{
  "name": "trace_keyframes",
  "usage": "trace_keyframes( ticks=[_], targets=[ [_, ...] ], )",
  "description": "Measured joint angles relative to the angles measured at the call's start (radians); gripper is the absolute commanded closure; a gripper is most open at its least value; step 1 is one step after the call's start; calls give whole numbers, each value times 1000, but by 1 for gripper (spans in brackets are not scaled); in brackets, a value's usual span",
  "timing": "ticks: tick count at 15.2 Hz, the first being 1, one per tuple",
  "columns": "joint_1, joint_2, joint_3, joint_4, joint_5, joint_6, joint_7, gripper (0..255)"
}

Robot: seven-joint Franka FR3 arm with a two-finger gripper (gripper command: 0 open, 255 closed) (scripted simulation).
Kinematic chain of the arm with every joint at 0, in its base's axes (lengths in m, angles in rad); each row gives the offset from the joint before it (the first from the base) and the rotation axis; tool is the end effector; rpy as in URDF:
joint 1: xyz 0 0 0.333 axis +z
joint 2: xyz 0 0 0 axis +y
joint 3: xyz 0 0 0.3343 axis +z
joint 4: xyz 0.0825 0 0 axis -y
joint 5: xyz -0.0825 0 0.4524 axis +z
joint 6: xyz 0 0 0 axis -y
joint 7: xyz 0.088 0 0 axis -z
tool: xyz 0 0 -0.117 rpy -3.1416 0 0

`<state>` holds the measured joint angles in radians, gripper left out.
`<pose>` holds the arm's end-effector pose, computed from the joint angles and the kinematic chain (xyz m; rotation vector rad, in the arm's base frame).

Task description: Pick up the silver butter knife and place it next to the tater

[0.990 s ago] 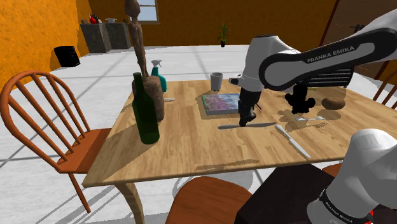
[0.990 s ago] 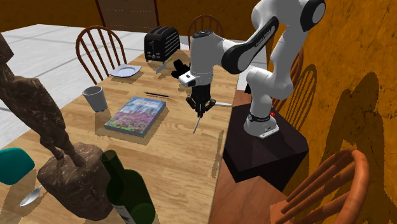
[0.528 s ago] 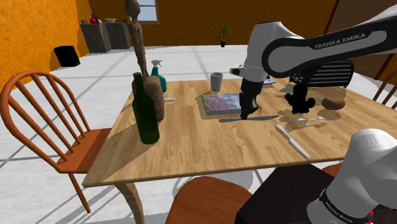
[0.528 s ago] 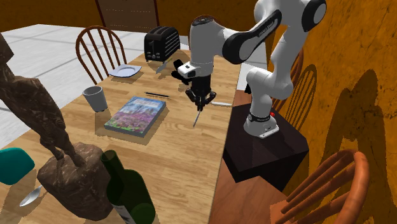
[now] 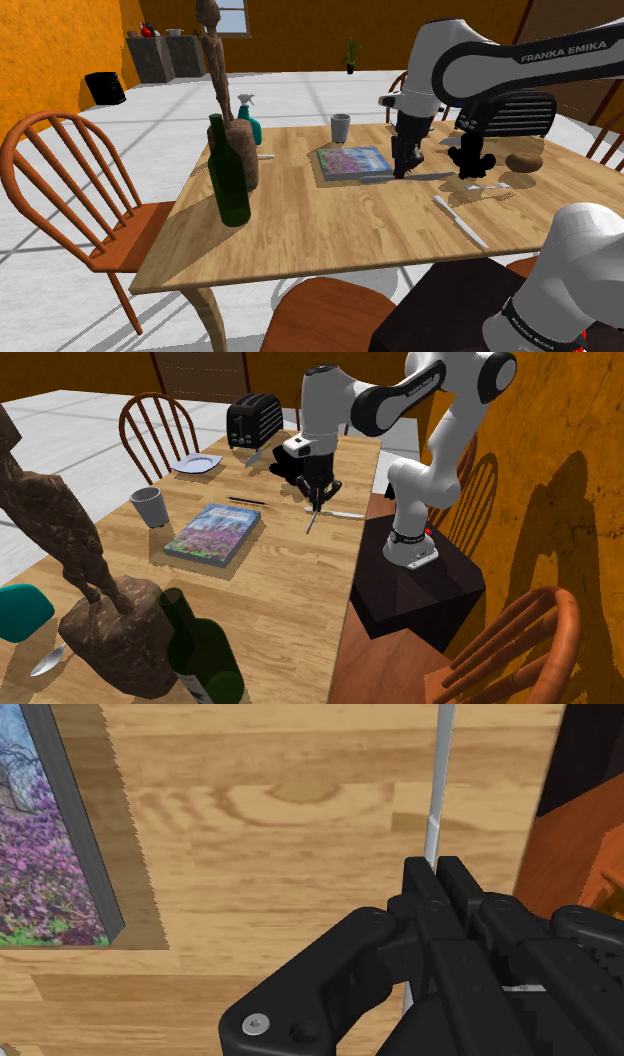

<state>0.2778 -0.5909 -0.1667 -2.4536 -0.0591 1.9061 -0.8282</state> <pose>0.4318 0.0409 0.4886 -2.7493 -1.4733 -0.0746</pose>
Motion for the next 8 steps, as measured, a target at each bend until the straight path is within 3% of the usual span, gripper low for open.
trace_keyframes(
  ticks=[8],
  targets=[
    [-98, -155, -125, -77, -100, -73, -156, 255]
  ],
)
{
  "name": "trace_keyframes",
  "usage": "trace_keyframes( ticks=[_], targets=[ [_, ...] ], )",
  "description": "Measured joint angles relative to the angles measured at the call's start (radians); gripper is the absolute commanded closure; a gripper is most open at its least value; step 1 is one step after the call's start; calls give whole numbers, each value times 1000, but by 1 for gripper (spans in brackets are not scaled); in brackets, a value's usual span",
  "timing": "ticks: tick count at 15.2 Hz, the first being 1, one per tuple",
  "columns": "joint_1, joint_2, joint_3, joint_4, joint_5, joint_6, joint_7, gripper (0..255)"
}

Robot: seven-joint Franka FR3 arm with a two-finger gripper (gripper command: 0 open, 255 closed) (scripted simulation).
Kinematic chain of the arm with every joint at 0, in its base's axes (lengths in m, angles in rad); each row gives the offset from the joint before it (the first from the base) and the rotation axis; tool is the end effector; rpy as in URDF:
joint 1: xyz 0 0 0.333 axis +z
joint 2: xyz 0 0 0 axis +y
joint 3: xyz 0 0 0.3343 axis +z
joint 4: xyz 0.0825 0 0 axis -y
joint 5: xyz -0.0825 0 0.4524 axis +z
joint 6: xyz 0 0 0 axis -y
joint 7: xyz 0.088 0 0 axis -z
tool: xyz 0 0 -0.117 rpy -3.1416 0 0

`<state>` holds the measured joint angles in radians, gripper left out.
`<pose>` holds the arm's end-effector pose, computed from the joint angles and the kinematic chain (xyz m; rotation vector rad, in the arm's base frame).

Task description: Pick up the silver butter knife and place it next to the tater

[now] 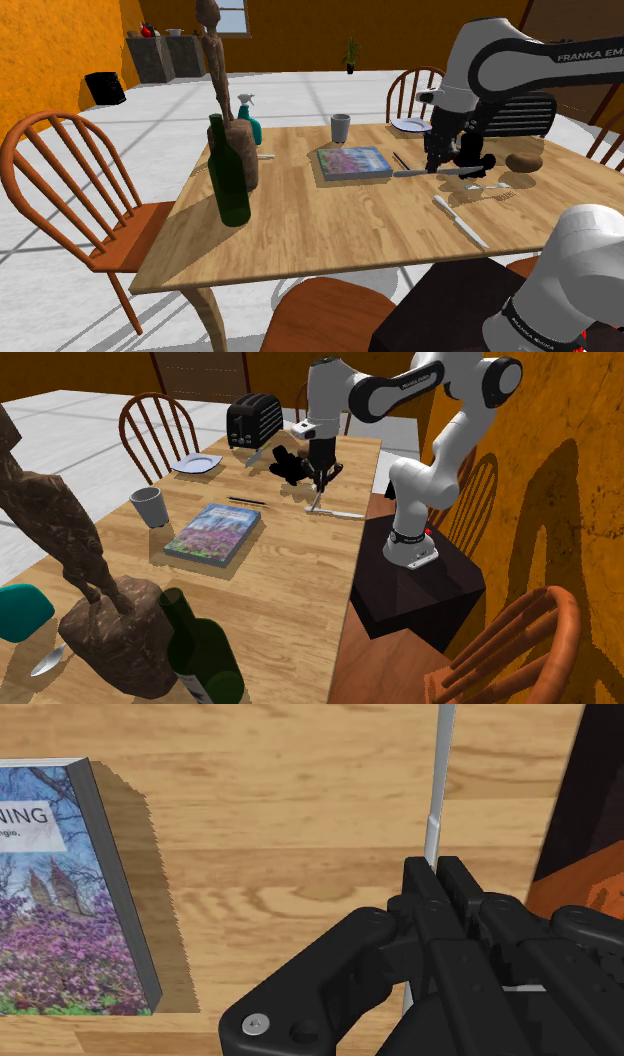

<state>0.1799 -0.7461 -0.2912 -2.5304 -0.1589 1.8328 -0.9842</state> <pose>0.3888 -0.0608 0.4935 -2.7493 -1.4729 -0.0739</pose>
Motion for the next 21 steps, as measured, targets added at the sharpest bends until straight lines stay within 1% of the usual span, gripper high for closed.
trace_keyframes(
  ticks=[3, 8, 12, 13, 17, 19, 21],
  targets=[
    [-40, -44, -53, -20, -44, -20, -64, 255],
    [-112, -104, -153, -19, -126, -69, -186, 255],
    [-155, -117, -232, 15, -185, -101, -283, 255],
    [-161, -108, -256, 34, -199, -107, -309, 255],
    [-201, -120, -338, 50, -259, -116, -401, 255],
    [-199, -91, -386, 101, -277, -123, -452, 255],
    [-213, -87, -433, 122, -305, -125, -503, 255]
  ],
)
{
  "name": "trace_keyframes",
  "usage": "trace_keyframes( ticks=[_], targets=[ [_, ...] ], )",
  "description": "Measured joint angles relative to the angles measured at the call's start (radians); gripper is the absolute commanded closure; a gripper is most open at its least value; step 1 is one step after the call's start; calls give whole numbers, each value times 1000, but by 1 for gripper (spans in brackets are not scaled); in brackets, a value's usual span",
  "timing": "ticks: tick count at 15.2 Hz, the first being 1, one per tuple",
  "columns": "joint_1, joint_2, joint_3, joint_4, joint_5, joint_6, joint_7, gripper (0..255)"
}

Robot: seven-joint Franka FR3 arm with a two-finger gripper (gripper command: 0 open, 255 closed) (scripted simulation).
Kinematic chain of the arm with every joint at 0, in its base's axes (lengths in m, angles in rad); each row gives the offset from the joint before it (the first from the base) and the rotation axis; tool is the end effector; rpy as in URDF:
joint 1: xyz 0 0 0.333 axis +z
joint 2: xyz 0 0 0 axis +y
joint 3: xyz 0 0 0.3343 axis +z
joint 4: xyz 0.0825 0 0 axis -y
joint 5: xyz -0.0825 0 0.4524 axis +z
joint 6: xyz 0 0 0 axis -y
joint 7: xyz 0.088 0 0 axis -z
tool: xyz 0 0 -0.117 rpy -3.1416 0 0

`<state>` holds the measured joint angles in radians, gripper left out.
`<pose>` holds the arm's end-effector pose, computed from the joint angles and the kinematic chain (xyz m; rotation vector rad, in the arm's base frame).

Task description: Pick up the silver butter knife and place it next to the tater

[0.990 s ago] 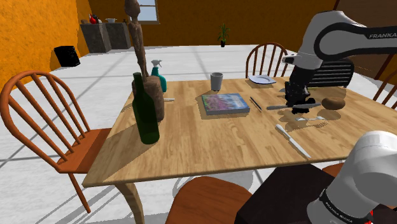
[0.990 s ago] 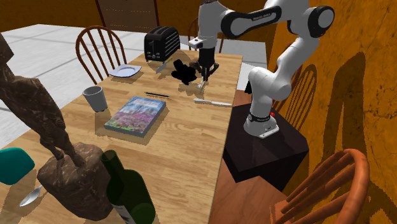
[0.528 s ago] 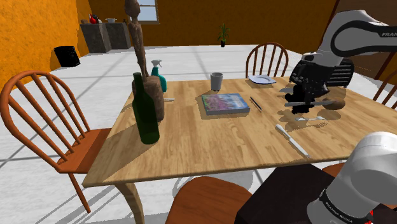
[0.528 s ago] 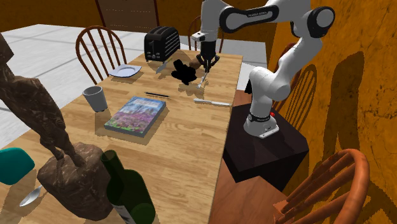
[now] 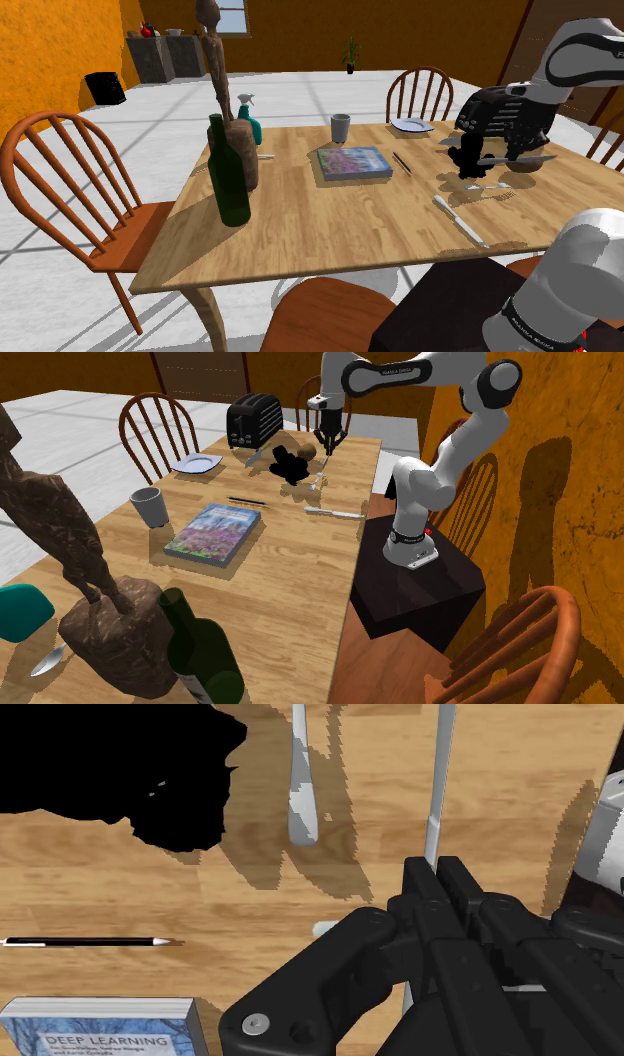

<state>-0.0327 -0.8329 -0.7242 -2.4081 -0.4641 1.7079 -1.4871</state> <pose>0.2566 -0.3394 0.5004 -2.7490 -1.4728 -0.0754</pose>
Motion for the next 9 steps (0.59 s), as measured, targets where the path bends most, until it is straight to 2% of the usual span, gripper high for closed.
trace_keyframes(
  ticks=[4, 9],
  targets=[
    [5, 43, -104, 80, -39, 0, -102, 255],
    [40, 104, -242, 202, -68, -3, -229, 255]
  ],
)
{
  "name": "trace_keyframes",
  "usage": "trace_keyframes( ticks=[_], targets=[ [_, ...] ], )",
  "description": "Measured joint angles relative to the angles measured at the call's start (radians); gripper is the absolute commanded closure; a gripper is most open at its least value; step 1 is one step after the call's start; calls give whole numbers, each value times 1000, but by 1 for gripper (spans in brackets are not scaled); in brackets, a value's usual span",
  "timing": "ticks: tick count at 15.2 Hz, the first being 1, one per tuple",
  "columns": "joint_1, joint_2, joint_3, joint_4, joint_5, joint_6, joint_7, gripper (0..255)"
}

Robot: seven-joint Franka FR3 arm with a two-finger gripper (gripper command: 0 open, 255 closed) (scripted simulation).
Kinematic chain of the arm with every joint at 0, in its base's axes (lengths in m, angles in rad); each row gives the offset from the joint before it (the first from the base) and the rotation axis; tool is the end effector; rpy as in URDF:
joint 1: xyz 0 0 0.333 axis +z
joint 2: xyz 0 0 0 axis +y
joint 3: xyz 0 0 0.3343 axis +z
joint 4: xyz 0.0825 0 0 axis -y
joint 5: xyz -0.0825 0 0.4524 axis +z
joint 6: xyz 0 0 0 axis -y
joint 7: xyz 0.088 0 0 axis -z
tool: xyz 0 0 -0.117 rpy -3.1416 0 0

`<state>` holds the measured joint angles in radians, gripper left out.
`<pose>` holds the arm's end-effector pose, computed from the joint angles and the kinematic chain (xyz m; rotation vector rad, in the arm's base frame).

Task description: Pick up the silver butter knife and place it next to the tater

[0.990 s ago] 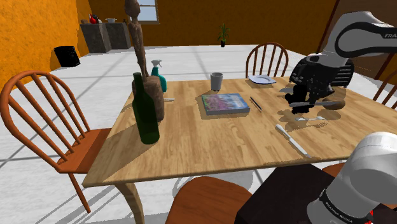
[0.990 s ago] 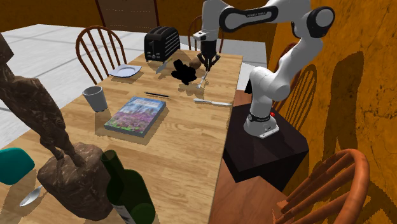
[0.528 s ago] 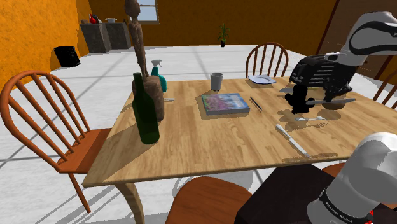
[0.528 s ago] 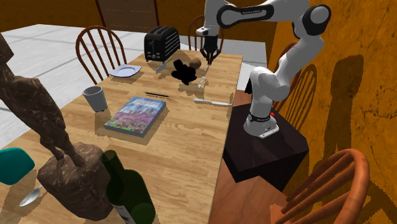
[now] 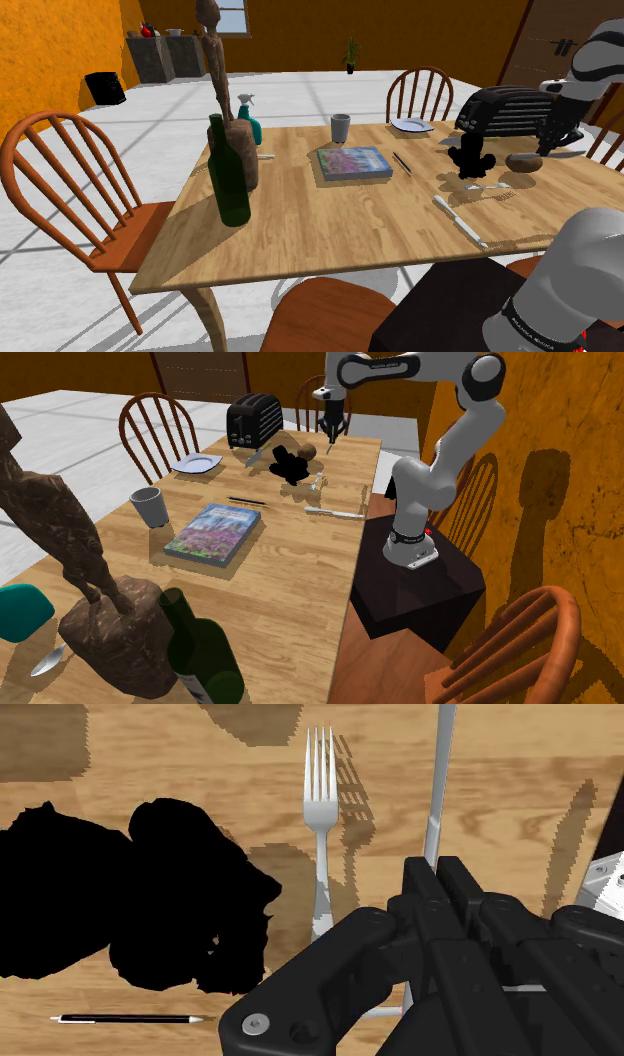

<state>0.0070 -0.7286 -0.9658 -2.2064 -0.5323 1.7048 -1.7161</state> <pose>0.1943 -0.4605 0.5020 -2.7483 -1.4728 -0.0753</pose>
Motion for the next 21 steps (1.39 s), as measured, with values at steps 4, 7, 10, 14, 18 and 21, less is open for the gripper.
trace_keyframes(
  ticks=[4, 7, 10, 14, 18, 21],
  targets=[
    [65, 59, -139, 109, -10, 10, -101, 255],
    [151, 107, -266, 210, -5, 13, -174, 255],
    [249, 133, -398, 313, -6, 3, -240, 255],
    [337, 131, -509, 383, -20, 3, -281, 255],
    [350, 121, -538, 355, -36, 39, -275, 255],
    [357, 112, -561, 327, -52, 73, -269, 255]
  ],
)
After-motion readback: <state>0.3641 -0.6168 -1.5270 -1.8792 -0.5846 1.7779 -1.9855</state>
